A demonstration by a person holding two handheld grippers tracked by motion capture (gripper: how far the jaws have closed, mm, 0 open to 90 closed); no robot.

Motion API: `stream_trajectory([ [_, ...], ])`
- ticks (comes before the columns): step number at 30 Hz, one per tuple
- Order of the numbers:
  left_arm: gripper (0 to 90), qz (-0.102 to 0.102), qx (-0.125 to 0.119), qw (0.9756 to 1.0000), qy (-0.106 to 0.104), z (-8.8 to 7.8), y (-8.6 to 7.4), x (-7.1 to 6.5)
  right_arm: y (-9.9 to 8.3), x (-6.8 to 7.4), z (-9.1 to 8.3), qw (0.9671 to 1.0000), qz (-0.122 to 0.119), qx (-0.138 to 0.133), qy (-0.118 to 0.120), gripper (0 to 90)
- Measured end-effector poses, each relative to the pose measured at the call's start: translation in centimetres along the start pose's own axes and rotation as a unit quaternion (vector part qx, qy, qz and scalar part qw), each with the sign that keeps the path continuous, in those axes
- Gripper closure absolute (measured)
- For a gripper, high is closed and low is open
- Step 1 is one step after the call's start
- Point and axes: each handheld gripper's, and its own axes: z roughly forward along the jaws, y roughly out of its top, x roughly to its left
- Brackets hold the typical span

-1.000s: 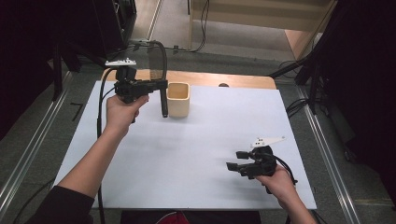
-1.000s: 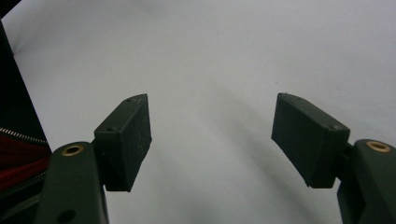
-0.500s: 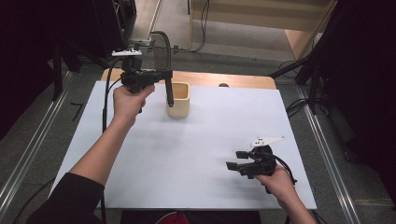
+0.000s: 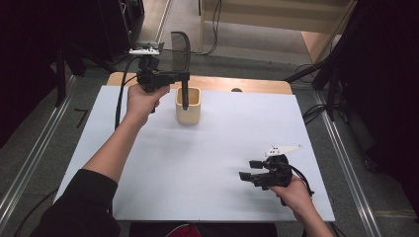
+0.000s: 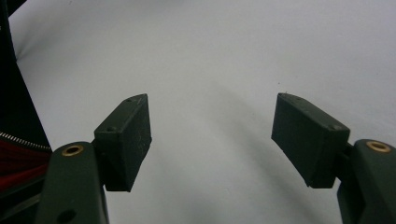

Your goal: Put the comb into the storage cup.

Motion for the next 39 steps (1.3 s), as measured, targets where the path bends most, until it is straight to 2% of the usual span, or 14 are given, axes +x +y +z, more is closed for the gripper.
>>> stream_trajectory([
  [6,73.7,0.003,-0.004,0.9999,0.011,0.9,0.4,0.5,-0.2,-0.1,-0.2,1.0000,0.005,-0.004,-0.002,26.6],
  [8,73.7,0.001,-0.015,0.9996,0.022,1.3,0.6,0.8,-0.2,-0.1,-0.4,0.9999,0.003,-0.003,-0.010,26.6],
  [11,73.7,-0.002,-0.021,0.9995,0.025,1.8,0.8,1.2,-0.2,0.0,-0.4,0.9999,0.006,-0.007,-0.013,26.6],
  [13,73.6,-0.002,-0.023,0.9994,0.026,1.9,0.9,1.3,-0.3,0.0,-0.4,0.9999,0.007,-0.006,-0.013,26.6],
  [17,73.6,-0.008,-0.035,0.9985,0.041,2.7,1.1,2.0,-0.3,-0.1,-0.5,0.9999,0.005,-0.009,-0.009,26.6],
  [23,73.6,-0.006,-0.035,0.9978,0.057,3.3,1.1,2.4,-0.3,-0.1,-0.7,0.9999,0.006,-0.013,-0.010,26.6],
  [26,73.6,-0.009,-0.032,0.9968,0.072,3.6,0.9,2.9,-0.3,-0.1,-0.6,0.9999,0.006,-0.013,-0.009,26.6],
  [33,73.6,-0.001,-0.030,0.9964,0.079,3.8,0.4,3.5,-0.2,0.0,-0.8,0.9997,0.003,-0.025,-0.006,26.6],
  [39,73.6,0.000,-0.024,0.9963,0.083,4.1,0.0,3.8,-0.2,0.0,-0.7,0.9997,0.003,-0.022,-0.003,26.6],
])
